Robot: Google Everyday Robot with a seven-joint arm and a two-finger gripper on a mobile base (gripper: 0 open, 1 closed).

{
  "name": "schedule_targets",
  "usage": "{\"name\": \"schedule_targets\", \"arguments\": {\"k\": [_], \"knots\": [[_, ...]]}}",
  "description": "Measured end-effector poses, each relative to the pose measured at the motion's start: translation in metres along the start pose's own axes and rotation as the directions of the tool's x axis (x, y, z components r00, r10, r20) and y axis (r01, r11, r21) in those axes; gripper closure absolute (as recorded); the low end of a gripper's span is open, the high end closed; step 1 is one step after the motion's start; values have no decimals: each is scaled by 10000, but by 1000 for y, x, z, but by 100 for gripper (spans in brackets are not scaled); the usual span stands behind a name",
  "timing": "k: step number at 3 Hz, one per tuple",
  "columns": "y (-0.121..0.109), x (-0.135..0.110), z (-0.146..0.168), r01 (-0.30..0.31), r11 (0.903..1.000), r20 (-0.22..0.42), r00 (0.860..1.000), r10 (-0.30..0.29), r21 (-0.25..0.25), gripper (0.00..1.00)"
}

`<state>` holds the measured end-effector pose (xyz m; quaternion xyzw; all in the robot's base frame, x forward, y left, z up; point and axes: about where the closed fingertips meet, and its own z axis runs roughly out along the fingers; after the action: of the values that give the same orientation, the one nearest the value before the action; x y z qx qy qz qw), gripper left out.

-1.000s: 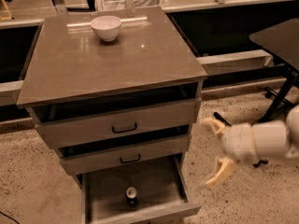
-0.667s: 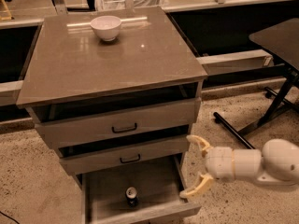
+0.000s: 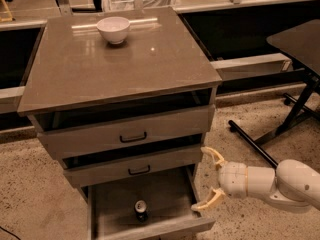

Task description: Pick pepsi can from bottom drawer and place on counter

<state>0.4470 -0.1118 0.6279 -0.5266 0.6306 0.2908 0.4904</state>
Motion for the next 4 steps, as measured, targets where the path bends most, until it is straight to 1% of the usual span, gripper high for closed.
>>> {"name": "schedule_targets", "arguments": {"k": [1,2,3,4], "knots": [[-1,17,27,-303,9994,156,9994,306,-176,0],[13,87,117,-1135,9902,-463,9928,1100,-814,0],[16,135,179,-1451,9860,-1240,9832,1343,-822,0],[17,137,191,-1416,9866,-1330,9825,1300,-814,0]]}}
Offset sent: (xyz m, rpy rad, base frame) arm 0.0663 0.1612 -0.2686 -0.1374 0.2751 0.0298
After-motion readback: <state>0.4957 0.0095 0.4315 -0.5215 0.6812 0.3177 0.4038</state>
